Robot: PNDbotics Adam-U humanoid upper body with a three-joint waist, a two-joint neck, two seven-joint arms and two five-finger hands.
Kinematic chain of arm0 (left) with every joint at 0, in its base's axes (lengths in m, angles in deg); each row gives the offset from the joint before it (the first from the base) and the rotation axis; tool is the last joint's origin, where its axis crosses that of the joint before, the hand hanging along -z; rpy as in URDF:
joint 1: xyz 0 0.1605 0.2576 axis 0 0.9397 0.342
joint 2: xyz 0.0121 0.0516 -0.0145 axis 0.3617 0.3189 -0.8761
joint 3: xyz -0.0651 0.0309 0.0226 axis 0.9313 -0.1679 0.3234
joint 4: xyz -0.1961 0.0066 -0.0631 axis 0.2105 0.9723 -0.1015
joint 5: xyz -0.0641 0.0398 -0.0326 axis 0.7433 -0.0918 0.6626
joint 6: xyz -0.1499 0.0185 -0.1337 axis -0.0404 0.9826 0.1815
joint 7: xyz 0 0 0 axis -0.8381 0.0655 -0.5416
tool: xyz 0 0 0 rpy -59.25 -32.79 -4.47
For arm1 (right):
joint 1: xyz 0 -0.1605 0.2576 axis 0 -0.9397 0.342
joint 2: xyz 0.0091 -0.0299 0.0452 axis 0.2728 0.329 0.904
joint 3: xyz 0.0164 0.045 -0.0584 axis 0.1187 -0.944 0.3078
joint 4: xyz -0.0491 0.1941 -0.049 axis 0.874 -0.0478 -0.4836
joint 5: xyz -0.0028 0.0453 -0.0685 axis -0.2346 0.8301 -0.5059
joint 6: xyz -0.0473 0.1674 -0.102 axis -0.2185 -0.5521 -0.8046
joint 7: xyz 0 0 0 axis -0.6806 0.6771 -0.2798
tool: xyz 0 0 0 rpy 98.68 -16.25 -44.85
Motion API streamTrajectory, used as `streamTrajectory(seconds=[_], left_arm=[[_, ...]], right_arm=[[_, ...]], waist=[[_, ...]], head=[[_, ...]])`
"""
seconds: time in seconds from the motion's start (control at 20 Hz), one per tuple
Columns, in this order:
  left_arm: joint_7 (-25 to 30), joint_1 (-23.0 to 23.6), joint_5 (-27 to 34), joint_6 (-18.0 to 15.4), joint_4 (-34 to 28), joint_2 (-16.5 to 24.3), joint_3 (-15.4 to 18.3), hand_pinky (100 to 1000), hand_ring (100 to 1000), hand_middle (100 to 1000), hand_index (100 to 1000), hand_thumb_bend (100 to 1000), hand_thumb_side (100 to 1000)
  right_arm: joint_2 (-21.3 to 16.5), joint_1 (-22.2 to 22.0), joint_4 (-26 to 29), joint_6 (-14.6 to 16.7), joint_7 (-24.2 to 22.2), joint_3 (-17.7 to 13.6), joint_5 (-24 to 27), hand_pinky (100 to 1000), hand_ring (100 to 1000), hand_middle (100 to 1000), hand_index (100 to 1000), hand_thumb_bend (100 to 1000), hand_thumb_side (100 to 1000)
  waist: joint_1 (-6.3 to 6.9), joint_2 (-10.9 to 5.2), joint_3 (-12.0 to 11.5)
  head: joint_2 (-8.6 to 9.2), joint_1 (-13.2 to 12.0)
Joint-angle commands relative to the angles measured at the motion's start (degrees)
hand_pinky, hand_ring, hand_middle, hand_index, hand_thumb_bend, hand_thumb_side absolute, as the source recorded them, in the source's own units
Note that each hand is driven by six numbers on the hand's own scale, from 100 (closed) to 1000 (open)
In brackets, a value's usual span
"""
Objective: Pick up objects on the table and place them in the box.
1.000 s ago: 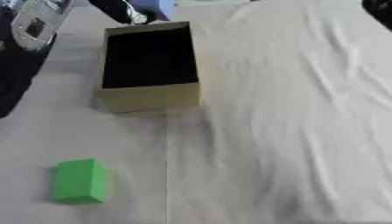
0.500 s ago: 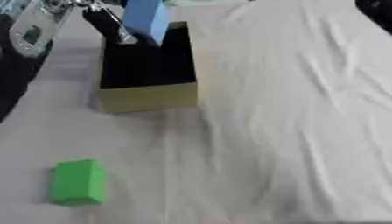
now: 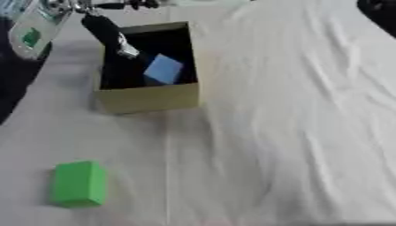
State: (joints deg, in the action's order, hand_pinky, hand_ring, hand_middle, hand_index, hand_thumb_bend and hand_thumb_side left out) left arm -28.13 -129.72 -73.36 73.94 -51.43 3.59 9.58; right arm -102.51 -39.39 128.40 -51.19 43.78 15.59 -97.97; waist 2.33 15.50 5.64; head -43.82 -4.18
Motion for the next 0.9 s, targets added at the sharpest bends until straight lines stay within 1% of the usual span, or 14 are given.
streamTrajectory(seconds=[0.05, 0.15, 0.3, 0.4, 0.55, 0.75, 0.8, 0.85, 0.9], left_arm=[[-0.5, -0.7, -1.6, 0.0, -1.4, 1.7, 1.1, 794, 836, 855, 945, 644, 578], [-1.5, -0.6, -1.4, 0.0, -1.9, 1.7, 1.4, 769, 814, 833, 931, 605, 568], [-3.7, -0.3, -0.9, 0.8, -3.9, 2.1, 2.3, 714, 764, 785, 899, 539, 526], [-5.3, 0.2, 0.2, 1.4, -6.0, 2.9, 3.0, 694, 743, 763, 882, 517, 510], [-7.6, 1.5, 2.3, 1.5, -9.8, 5.2, 3.3, 683, 731, 750, 872, 516, 513], [-10.7, 5.0, 5.5, 0.0, -15.1, 9.9, 2.5, 676, 726, 754, 877, 511, 546], [-11.5, 6.1, 6.4, 0.0, -16.5, 11.2, 2.0, 673, 724, 753, 878, 789, 517], [-12.4, 7.3, 7.2, 0.3, -17.9, 12.6, 1.3, 677, 728, 759, 881, 512, 566], [-13.2, 8.5, 8.0, 0.8, -19.2, 13.8, 0.5, 678, 729, 760, 881, 516, 574]], right_arm=[[-0.5, 0.6, 0.9, -0.1, 0.2, -0.4, 0.1, 824, 730, 523, 822, 100, 720], [-0.5, 0.5, 0.9, -0.1, 0.2, -0.5, 0.1, 824, 730, 523, 822, 100, 720], [-0.5, 0.4, 0.9, -0.1, 0.3, -0.5, 0.1, 825, 730, 523, 822, 100, 720], [-0.6, 0.3, 0.9, -0.1, 0.3, -0.6, 0.1, 825, 730, 523, 822, 100, 720], [-0.9, 0.0, 0.9, -0.2, 0.5, -0.7, 0.0, 825, 730, 523, 822, 100, 720], [-1.4, -0.6, 0.9, -0.3, 0.7, -0.8, -0.3, 825, 730, 523, 822, 100, 719], [-1.5, -0.7, 0.9, -0.3, 0.7, -0.8, -0.3, 825, 730, 523, 822, 100, 728], [-1.7, -0.8, 0.9, -0.3, 0.7, -0.8, -0.4, 825, 731, 524, 822, 100, 718], [-1.8, -0.8, 0.9, -0.3, 0.7, -0.8, -0.5, 825, 731, 524, 822, 100, 718]], waist=[[-0.19, -1.31, 0.0], [-0.20, -1.34, 0.0], [-0.22, -1.42, -0.1], [-0.20, -1.48, -0.2], [-0.01, -1.59, -0.4], [0.44, -1.85, -1.0], [0.53, -1.92, -1.2], [0.67, -2.02, -1.4], [0.78, -2.13, -1.7]], head=[[-0.29, 0.2], [-0.29, 0.3], [-0.29, 0.4], [-0.29, 0.6], [-0.29, 1.1], [-0.29, 2.1], [-0.29, 2.3], [-0.29, 2.5], [-0.29, 2.7]])
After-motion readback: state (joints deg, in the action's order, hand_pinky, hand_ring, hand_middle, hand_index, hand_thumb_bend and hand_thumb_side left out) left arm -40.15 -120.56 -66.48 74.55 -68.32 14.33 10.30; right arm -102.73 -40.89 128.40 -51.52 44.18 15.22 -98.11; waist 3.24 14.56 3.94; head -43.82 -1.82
